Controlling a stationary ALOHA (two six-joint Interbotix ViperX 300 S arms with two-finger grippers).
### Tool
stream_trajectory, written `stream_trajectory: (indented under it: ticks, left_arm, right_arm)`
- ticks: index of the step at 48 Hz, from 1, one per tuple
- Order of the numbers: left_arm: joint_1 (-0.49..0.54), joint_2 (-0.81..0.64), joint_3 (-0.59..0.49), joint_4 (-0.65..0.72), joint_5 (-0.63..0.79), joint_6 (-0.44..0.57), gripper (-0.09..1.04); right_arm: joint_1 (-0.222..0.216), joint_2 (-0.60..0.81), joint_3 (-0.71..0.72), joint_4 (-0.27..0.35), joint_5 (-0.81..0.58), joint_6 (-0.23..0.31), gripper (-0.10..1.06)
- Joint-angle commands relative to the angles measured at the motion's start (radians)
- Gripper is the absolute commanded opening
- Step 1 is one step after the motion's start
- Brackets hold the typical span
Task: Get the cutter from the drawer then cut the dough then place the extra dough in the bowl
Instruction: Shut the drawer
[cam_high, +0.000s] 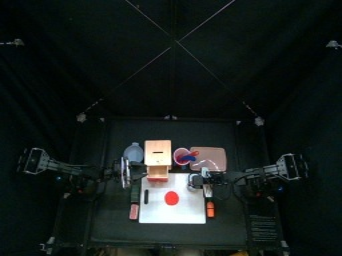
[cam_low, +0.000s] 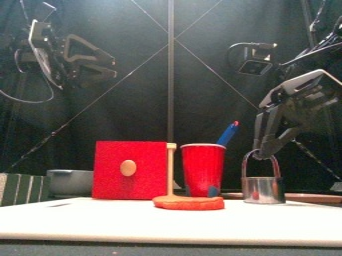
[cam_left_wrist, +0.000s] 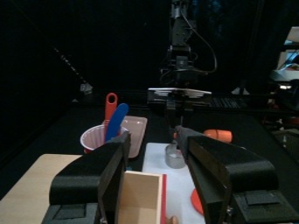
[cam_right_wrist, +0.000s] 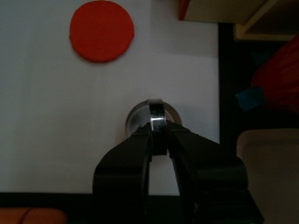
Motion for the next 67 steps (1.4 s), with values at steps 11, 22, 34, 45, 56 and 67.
stream_trajectory:
  ticks: [11, 22, 34, 45, 56, 67]
  left_arm:
    - [0.052, 0.000, -0.051, 0.000, -0.005, 0.000, 0.83]
    - [0.129, 0.002, -0.104, 0.003, -0.003, 0.003, 0.83]
    - [0.377, 0.023, -0.221, 0.049, 0.256, -0.005, 0.83]
    - [0.511, 0.080, -0.402, 0.063, 0.646, 0.000, 0.71]
    - [0.614, 0.204, -0.526, 0.147, 0.876, 0.000, 0.56]
    - [0.647, 0.357, -0.643, 0.212, 0.996, 0.002, 0.55]
  right_arm:
    - [-0.002, -0.011, -0.063, 0.087, -0.028, -0.002, 0.78]
    - [0.008, -0.002, -0.156, 0.114, -0.028, -0.002, 0.78]
    - [0.061, 0.146, -0.296, 0.123, -0.021, -0.003, 0.76]
    - [0.072, 0.284, -0.405, 0.109, -0.023, -0.012, 0.60]
    - [0.071, 0.376, -0.494, 0.089, -0.021, -0.005, 0.37]
    - [0.084, 0.457, -0.561, 0.077, -0.020, -0.006, 0.30]
